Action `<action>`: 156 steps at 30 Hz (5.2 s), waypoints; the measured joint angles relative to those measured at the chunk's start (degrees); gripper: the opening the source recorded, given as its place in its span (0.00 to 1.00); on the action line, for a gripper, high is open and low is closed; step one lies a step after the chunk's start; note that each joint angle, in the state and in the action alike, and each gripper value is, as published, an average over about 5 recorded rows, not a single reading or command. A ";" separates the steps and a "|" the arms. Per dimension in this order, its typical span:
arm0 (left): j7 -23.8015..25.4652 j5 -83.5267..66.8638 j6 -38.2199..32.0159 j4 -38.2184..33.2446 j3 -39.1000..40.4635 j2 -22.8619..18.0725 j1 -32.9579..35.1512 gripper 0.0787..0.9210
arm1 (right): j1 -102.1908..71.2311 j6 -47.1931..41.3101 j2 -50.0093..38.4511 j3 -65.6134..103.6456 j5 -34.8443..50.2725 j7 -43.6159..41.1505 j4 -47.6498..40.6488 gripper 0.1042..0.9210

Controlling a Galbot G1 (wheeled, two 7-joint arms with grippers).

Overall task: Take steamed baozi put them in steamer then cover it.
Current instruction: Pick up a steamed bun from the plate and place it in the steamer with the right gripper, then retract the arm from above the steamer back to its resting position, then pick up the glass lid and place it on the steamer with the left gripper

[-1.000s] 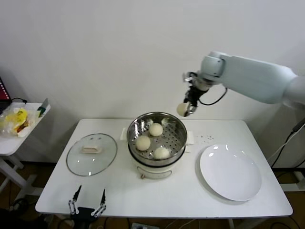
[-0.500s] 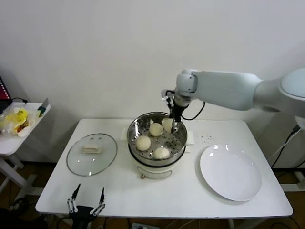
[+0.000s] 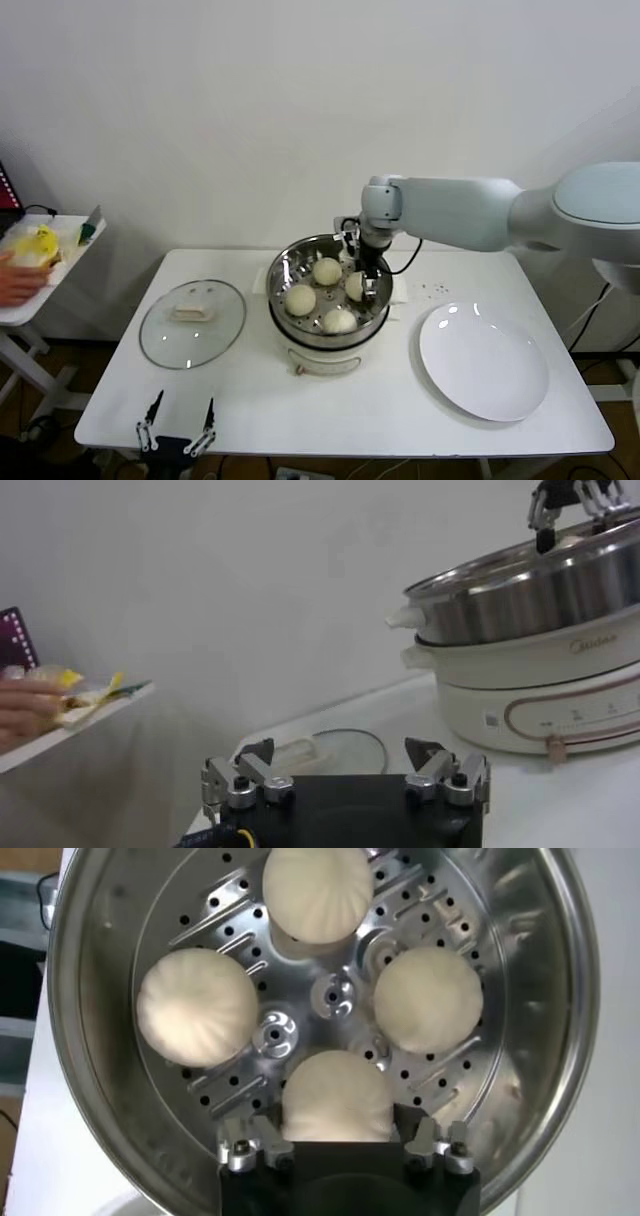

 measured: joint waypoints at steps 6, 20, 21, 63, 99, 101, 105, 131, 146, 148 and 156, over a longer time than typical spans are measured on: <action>-0.01 0.02 0.00 -0.24 -0.04 0.00 0.00 0.88 | 0.40 0.00 -0.74 0.82 -0.42 -0.45 0.57 0.88; -0.13 0.25 0.88 -0.80 -0.46 0.43 -1.12 0.88 | 5.22 4.94 -9.42 5.81 1.82 1.45 5.05 0.88; -0.14 0.34 1.07 -0.91 -0.49 0.53 -1.28 0.88 | 5.45 6.00 -10.41 6.18 2.13 2.28 5.48 0.88; -0.17 27.77 19.08 -7.97 0.02 5.92 -10.38 0.88 | -87.73 28.59 -31.45 111.66 -6.00 49.65 37.13 0.88; -4.86 60.21 18.74 38.16 9.60 15.94 -44.24 0.88 | -123.10 18.83 -13.17 143.58 -14.21 49.33 49.21 0.88; -5.31 60.42 18.05 40.67 9.63 15.83 -45.97 0.88 | -123.14 18.73 -13.01 143.80 -14.39 49.36 49.09 0.88; -6.21 60.68 16.72 45.21 9.65 15.61 -48.96 0.88 | -123.06 18.55 -12.80 144.13 -14.70 49.50 48.80 0.88; -9.58 58.72 11.90 55.74 10.54 14.47 -57.57 0.74 | -122.83 19.63 -10.09 142.76 -20.18 48.51 46.14 0.88; -8.22 56.68 11.04 54.89 10.46 15.64 -56.39 0.23 | -121.22 20.26 -9.95 141.83 -23.05 48.23 44.31 0.88; -7.92 56.26 11.30 53.82 10.42 16.10 -55.84 0.17 | -120.94 20.38 -10.02 141.73 -23.34 48.23 44.04 0.88; -7.39 54.16 13.67 46.25 10.15 18.76 -51.78 0.09 | -119.71 20.77 -10.66 141.34 -24.01 48.21 42.87 0.88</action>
